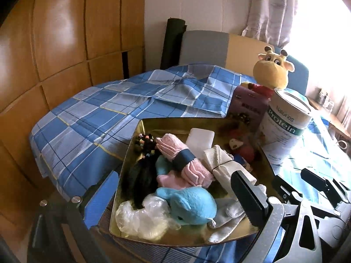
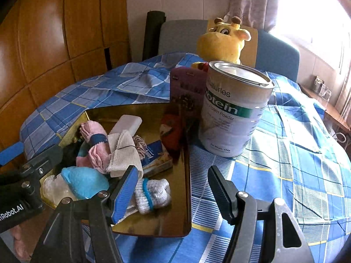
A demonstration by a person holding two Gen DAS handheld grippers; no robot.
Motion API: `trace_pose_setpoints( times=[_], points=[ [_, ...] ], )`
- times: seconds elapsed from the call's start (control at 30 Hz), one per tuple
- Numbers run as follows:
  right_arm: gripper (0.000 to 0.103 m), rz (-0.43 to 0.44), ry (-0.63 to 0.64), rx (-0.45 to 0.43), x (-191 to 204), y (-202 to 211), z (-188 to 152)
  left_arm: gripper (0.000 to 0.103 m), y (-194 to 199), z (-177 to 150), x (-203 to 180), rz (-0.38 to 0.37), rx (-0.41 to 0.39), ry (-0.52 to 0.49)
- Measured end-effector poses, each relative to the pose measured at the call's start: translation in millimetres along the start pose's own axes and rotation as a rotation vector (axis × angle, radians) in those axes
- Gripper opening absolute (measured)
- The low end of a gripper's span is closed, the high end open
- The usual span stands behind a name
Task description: Organize soft objects
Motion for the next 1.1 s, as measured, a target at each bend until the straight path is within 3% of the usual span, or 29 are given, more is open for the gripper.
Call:
trace_pose_setpoints(
  times=[1.1],
  points=[
    [0.067,0.004,0.005,-0.008,4.9,1.9,3.2,0.103,-1.1,-1.6,5.4,0.020,0.011,0.000]
  ],
)
Point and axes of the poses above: each gripper's, at about its wrist camera, not at the fingertips, and y roughly against the way its jaws point, x to its left, z to its top, the point moved 4 cm from there along -y, roughly the way its jaws point, and after that the axes turned 12 degrees about y, right-handed, at the moved point
